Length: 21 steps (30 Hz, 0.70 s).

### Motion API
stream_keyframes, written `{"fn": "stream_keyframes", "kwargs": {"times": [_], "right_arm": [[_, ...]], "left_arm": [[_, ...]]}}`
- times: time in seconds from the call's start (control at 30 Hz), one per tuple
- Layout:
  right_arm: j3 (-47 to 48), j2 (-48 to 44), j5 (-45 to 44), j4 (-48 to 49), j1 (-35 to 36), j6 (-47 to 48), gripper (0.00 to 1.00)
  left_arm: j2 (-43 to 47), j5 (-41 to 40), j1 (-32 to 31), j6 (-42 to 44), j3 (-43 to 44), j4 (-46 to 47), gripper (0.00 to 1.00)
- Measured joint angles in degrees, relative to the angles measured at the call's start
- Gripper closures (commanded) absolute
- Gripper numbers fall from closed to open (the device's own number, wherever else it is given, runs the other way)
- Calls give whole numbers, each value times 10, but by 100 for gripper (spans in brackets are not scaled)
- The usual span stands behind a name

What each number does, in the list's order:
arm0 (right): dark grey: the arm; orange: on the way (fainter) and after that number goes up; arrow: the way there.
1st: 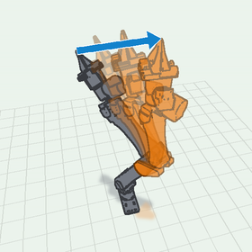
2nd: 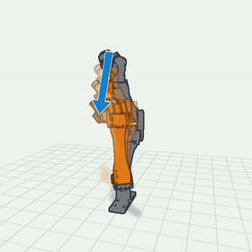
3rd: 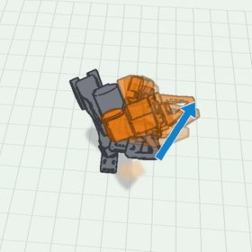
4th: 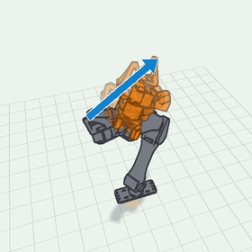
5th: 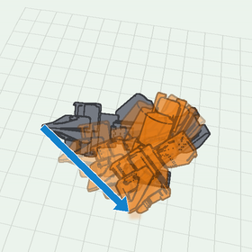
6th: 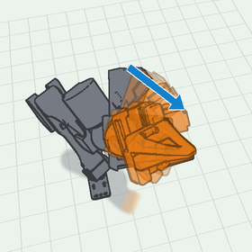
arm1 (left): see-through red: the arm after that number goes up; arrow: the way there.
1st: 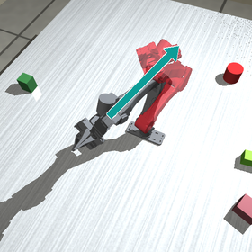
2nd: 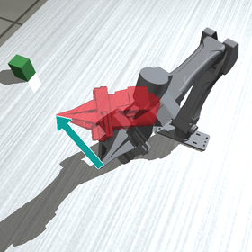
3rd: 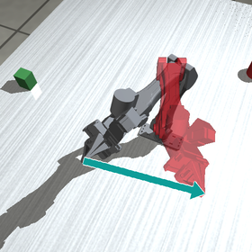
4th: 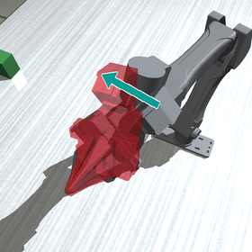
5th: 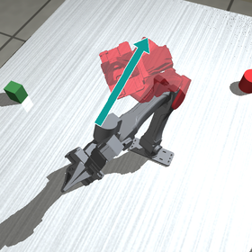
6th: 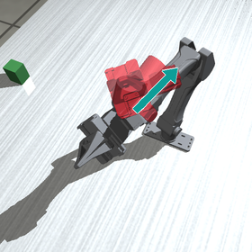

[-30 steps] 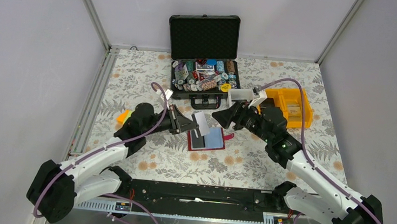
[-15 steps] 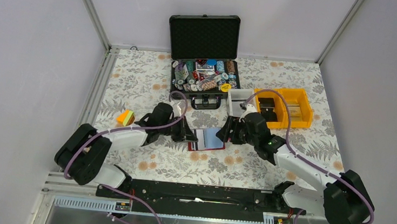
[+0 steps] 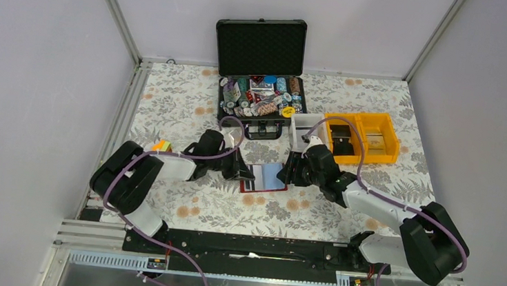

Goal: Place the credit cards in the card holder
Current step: Insert the credit card into the card holder.

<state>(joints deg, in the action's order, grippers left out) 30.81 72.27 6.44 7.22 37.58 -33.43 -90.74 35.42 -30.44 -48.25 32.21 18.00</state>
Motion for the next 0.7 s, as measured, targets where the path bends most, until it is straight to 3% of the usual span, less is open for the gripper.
{"fn": "stream_keyframes", "kwargs": {"times": [0.7], "right_arm": [[0, 49, -9, 15, 0, 2, 51]], "left_arm": [[-45, 34, 21, -46, 0, 66, 100]]}}
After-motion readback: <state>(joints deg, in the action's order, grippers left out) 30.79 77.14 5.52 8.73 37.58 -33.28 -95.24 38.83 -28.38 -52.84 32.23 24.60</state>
